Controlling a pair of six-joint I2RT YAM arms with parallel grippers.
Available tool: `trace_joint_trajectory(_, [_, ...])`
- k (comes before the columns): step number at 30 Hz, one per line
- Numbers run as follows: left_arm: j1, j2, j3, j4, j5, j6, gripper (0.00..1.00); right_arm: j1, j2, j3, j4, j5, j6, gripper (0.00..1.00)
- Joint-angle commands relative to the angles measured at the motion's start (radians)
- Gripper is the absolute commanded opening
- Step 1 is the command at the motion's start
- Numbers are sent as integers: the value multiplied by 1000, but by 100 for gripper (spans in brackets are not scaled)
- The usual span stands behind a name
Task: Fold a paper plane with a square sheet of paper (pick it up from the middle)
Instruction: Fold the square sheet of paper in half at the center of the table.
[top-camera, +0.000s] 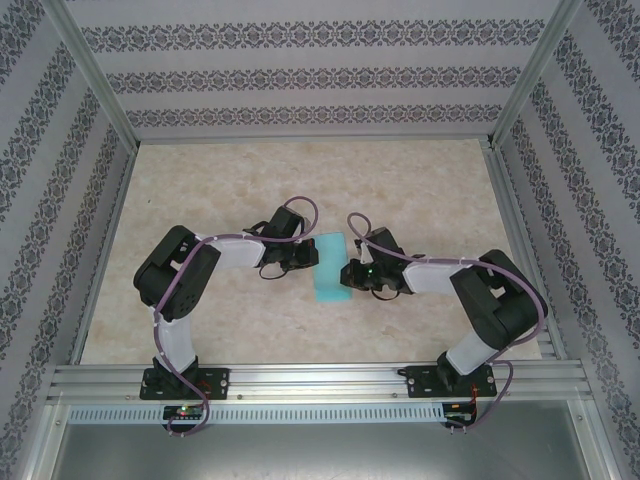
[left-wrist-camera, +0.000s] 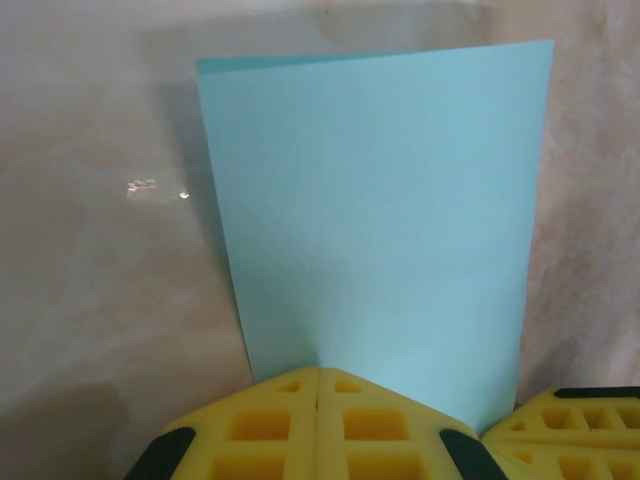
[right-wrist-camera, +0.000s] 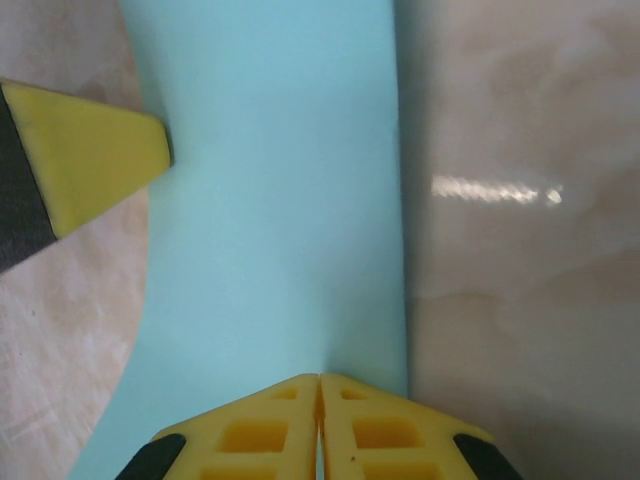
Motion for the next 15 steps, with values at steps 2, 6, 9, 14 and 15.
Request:
trace_joint_trajectory(2, [-16, 120, -63, -213, -152, 28, 1, 22, -53, -74, -124, 2, -32, 11])
trace_joint_trajectory(6, [-16, 120, -59, -216, -156, 33, 1, 23, -108, -22, -138, -3, -43, 11])
trace_joint_trajectory(9, [-16, 120, -57, -217, -155, 34, 1, 23, -112, 52, -131, 5, -40, 12])
trace_joint_trajectory(14, [-16, 123, -56, -217, -153, 34, 1, 45, -18, 131, -97, -11, -38, 12])
trace_joint_trajectory(15, [-16, 125, -54, -217, -152, 33, 1, 54, 5, 140, -92, -14, -38, 12])
